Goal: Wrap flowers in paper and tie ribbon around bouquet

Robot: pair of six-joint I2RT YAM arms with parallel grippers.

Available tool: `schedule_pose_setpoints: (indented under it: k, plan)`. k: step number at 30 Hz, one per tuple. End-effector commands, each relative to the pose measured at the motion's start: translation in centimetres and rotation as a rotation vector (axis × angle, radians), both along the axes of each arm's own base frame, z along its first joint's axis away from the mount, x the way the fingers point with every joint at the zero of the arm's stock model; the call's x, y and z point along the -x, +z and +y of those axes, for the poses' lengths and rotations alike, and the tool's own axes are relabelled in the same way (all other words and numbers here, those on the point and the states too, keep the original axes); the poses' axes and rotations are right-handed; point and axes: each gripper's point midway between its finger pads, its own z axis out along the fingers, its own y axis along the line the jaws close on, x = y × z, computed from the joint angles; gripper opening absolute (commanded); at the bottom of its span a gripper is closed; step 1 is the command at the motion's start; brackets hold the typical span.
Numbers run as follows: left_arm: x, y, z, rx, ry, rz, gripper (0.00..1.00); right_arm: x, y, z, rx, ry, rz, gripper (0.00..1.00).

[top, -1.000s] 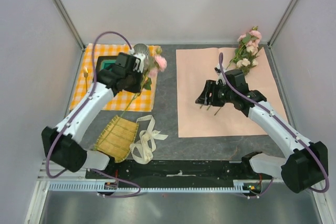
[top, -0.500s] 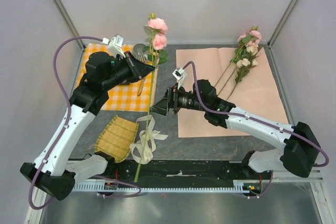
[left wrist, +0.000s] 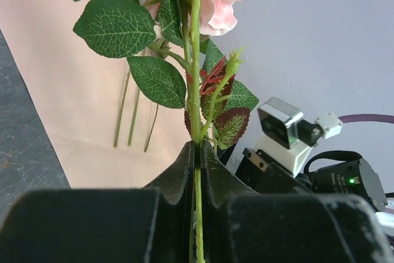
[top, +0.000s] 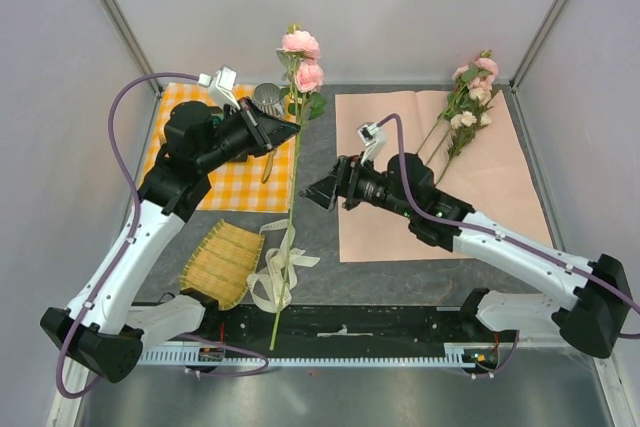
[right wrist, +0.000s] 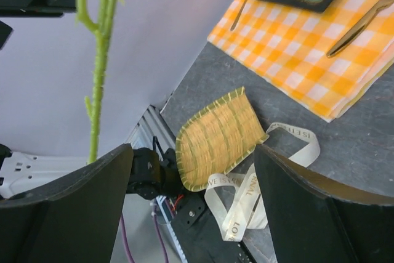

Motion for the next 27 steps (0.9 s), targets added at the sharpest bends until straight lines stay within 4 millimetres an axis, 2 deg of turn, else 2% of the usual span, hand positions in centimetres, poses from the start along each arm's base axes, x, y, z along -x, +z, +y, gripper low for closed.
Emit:
schedule_pose_setpoints:
  k: [1, 2, 3, 6, 8, 9, 10, 12, 18, 22, 24, 27]
  plan:
    - [0.9, 2.8, 0.3, 0.042, -0.010, -0.104, 0.02, 1.1, 2.6, -1.1, -0.053, -0.003, -0.112, 0.89]
    - [1.0, 2.9, 0.3, 0.041, -0.010, -0.107, 0.02, 1.5, 2.2, -0.7, -0.037, 0.020, -0.110, 0.90]
    - [1.0, 2.9, 0.3, 0.038, -0.010, -0.112, 0.01, 1.4, 3.4, -0.5, -0.033, 0.019, -0.138, 0.90]
    - [1.3, 3.2, 0.7, 0.035, 0.004, -0.128, 0.02, 1.9, 4.5, 0.1, -0.091, 0.048, -0.139, 0.90]
    - [1.3, 3.4, 1.0, 0.036, 0.018, -0.137, 0.01, 2.4, 4.9, 1.7, -0.160, 0.099, -0.100, 0.88]
    - [1.2, 3.3, 0.9, 0.039, 0.018, -0.138, 0.02, 3.4, 5.1, 2.7, -0.173, 0.155, -0.086, 0.85]
    - [1.2, 3.3, 0.9, 0.041, 0.018, -0.138, 0.02, 3.5, 4.9, 3.4, -0.173, 0.168, -0.063, 0.79]
    - [1.3, 3.3, 0.8, 0.047, 0.013, -0.136, 0.02, 3.9, 4.6, 4.7, -0.180, 0.199, -0.049, 0.75]
    - [1.3, 3.3, 0.9, 0.047, 0.019, -0.142, 0.02, 3.8, 4.2, 4.4, -0.209, 0.145, -0.003, 0.66]
    - [1.4, 3.5, 1.2, 0.033, 0.025, -0.162, 0.02, 1.6, 3.2, 1.4, -0.067, -0.042, -0.023, 0.76]
    - [1.3, 3.5, 1.4, 0.022, 0.037, -0.174, 0.02, 2.1, 3.5, 0.0, -0.022, -0.049, -0.058, 0.79]
    - [1.2, 3.5, 1.8, 0.002, 0.052, -0.192, 0.02, 3.2, 5.4, -0.5, -0.075, -0.014, -0.078, 0.82]
